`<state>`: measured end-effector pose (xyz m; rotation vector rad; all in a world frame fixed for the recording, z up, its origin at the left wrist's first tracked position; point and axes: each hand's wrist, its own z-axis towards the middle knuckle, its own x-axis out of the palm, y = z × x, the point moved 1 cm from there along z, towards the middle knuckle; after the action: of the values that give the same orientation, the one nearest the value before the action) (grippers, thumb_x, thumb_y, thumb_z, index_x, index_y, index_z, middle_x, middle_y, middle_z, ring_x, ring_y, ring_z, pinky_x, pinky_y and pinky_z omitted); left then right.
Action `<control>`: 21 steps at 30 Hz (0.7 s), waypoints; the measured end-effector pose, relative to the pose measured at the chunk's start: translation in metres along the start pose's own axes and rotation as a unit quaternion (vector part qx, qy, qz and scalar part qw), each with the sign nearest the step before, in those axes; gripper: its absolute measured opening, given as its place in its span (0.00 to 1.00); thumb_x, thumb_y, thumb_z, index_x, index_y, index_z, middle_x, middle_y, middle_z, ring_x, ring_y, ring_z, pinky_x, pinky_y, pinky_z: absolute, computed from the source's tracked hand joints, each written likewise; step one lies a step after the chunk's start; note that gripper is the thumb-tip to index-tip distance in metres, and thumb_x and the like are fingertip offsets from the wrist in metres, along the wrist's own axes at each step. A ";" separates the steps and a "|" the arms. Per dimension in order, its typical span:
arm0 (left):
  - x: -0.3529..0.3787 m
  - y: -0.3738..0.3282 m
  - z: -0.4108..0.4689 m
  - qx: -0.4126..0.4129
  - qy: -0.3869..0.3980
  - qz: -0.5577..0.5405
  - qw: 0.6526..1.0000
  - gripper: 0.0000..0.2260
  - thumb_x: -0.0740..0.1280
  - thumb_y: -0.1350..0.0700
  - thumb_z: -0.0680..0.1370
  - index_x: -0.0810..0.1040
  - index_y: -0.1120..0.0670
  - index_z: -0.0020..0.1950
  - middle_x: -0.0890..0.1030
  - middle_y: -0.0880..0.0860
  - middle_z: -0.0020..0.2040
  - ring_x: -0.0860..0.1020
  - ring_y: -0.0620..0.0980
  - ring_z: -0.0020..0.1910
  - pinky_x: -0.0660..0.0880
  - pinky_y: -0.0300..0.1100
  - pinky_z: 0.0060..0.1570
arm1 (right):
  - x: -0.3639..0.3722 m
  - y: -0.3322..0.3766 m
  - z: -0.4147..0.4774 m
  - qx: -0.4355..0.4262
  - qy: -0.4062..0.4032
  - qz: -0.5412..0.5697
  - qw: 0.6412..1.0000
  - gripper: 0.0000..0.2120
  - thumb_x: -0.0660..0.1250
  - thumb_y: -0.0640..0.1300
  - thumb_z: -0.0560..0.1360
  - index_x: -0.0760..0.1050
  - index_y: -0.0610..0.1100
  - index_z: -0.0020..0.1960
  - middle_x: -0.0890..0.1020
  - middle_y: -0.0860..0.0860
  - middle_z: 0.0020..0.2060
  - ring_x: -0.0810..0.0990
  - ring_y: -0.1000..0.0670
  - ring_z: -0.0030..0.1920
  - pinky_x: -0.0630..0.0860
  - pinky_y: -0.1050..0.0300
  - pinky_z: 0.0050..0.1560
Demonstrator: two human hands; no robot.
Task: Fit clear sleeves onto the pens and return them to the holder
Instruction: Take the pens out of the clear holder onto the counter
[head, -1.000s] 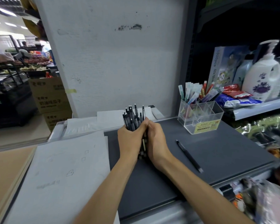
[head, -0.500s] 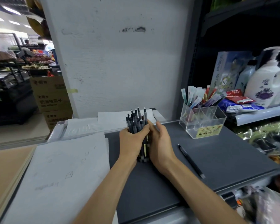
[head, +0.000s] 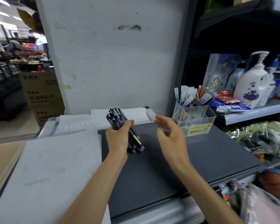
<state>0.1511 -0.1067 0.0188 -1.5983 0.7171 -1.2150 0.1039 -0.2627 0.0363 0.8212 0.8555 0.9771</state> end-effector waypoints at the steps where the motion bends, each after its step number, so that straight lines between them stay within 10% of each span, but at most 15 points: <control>1: 0.001 0.000 0.000 0.017 0.004 0.011 1.000 0.05 0.75 0.57 0.73 0.86 0.59 0.44 0.88 0.55 0.42 0.84 0.59 0.38 0.79 0.50 0.38 | -0.013 0.000 -0.003 -0.039 -0.025 -0.087 0.995 0.18 0.66 0.37 0.81 0.79 0.52 0.67 0.82 0.62 0.55 0.81 0.61 0.54 0.79 0.66 0.54; 7: 0.009 0.001 -0.008 0.116 0.027 0.095 0.988 0.03 0.74 0.61 0.71 0.81 0.57 0.42 0.86 0.53 0.36 0.84 0.52 0.34 0.76 0.41 0.26 | -0.068 -0.012 -0.028 0.014 0.025 -0.456 0.890 0.17 0.70 0.59 0.78 0.79 0.52 0.62 0.80 0.54 0.57 0.79 0.50 0.56 0.77 0.52 0.50; 13: 0.015 0.005 -0.014 0.155 0.106 0.137 0.973 0.08 0.74 0.59 0.72 0.76 0.57 0.44 0.82 0.56 0.35 0.83 0.49 0.32 0.80 0.42 0.34 | -0.062 -0.018 -0.039 0.004 0.074 -0.589 0.805 0.10 0.59 0.51 0.85 0.77 0.50 0.53 0.78 0.53 0.52 0.77 0.48 0.54 0.70 0.55 0.44; 21: 0.018 0.010 -0.014 0.144 0.172 0.261 0.939 0.17 0.82 0.47 0.69 0.77 0.51 0.46 0.82 0.49 0.36 0.79 0.46 0.32 0.81 0.46 0.33 | -0.045 -0.016 -0.017 0.030 0.035 -0.373 0.927 0.06 0.66 0.49 0.83 0.80 0.49 0.51 0.82 0.54 0.46 0.81 0.49 0.48 0.77 0.51 0.45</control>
<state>0.1452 -0.1311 0.0164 -0.8794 1.0510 -1.1403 0.0807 -0.3064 0.0251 0.4415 1.1464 0.3057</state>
